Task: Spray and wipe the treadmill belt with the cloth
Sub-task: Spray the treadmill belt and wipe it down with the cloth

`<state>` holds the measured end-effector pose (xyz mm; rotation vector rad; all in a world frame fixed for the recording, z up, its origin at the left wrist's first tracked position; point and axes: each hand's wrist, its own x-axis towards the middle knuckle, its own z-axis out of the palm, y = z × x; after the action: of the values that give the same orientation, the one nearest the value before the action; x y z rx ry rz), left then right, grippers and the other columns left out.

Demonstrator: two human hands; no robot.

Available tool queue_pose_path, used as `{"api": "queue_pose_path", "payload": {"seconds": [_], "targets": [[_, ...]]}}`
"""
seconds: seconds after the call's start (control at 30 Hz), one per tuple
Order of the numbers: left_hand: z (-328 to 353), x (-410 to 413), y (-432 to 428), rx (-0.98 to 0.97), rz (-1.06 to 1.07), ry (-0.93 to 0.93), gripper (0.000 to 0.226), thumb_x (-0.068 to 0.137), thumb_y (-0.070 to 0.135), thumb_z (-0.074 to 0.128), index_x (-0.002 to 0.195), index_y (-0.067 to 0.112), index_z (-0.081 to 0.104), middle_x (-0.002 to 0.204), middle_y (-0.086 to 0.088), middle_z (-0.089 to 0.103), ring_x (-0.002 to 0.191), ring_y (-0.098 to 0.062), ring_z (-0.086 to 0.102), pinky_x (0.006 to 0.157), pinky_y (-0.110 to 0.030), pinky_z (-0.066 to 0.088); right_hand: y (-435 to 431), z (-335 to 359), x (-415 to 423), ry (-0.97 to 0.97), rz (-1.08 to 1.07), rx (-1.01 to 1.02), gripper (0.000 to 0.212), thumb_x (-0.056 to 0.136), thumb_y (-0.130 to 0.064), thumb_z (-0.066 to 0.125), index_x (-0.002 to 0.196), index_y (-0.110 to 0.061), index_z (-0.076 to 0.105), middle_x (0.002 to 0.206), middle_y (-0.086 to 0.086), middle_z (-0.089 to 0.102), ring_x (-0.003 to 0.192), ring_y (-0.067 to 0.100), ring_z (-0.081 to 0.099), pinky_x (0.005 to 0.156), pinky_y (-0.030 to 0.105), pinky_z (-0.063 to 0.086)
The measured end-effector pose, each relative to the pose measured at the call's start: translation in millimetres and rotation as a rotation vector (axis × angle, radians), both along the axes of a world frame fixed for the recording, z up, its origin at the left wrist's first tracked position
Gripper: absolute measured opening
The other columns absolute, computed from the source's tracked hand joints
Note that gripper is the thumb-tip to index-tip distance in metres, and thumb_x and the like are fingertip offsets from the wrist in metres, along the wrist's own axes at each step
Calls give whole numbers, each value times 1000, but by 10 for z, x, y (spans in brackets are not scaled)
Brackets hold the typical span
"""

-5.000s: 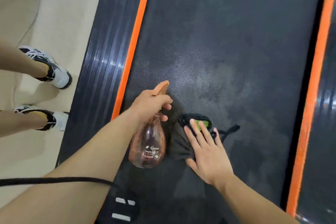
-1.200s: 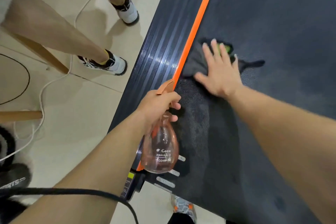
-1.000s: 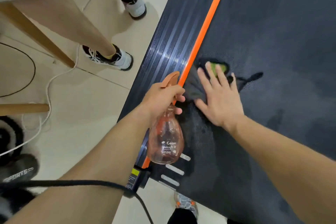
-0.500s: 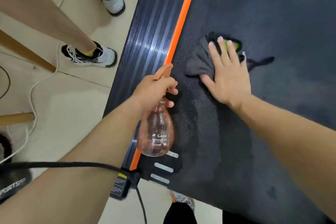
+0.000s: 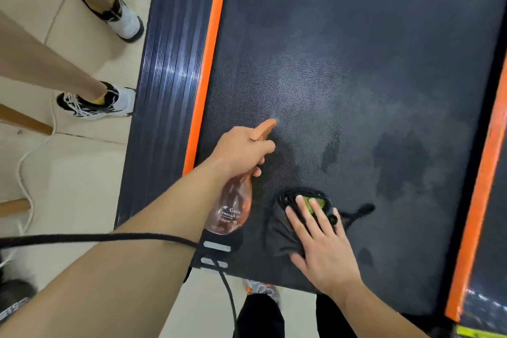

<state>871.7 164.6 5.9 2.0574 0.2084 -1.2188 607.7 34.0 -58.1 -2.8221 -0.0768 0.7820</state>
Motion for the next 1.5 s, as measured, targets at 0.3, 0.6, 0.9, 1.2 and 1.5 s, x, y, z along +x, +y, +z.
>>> {"api": "queue_pose_path", "payload": {"seconds": [0.3,0.6,0.9,1.2,1.5], "targets": [[42,-36,-236,-48,2,-55,10,81,20,72,78,10,74,81,0,70,57,-20,68,66,-35,65,-28,-35,-23,-53,8,0,90,82,-60,48,162,-28,20,171,-1,10,157,25,16,120,59,18],[92,166,-563,-19,133,8,16,84,21,70,73,14,61,71,-4,71,43,-20,62,52,-25,48,-143,-41,42,-90,62,24,90,82,-60,54,161,-30,24,171,-3,10,156,22,17,118,58,22],[4,376,-252,-3,215,-75,9,88,24,68,82,18,69,94,-9,79,52,-25,65,54,-26,48,-1123,-219,2903,-207,-316,43,88,91,-58,48,163,-26,7,172,2,-1,158,26,2,122,60,8],[-21,530,-210,-23,335,-115,10,77,28,69,85,22,68,84,-8,75,47,-22,59,63,-36,54,-415,-212,1348,-261,304,123,97,79,-62,55,162,-26,19,171,2,8,157,24,11,124,56,9],[-129,532,-488,-13,223,-82,8,83,28,70,90,23,70,89,-7,79,55,-27,65,64,-33,51,-1514,-228,3269,-218,-162,7,89,93,-60,48,163,-26,6,172,0,-1,158,23,0,123,57,7]]}}
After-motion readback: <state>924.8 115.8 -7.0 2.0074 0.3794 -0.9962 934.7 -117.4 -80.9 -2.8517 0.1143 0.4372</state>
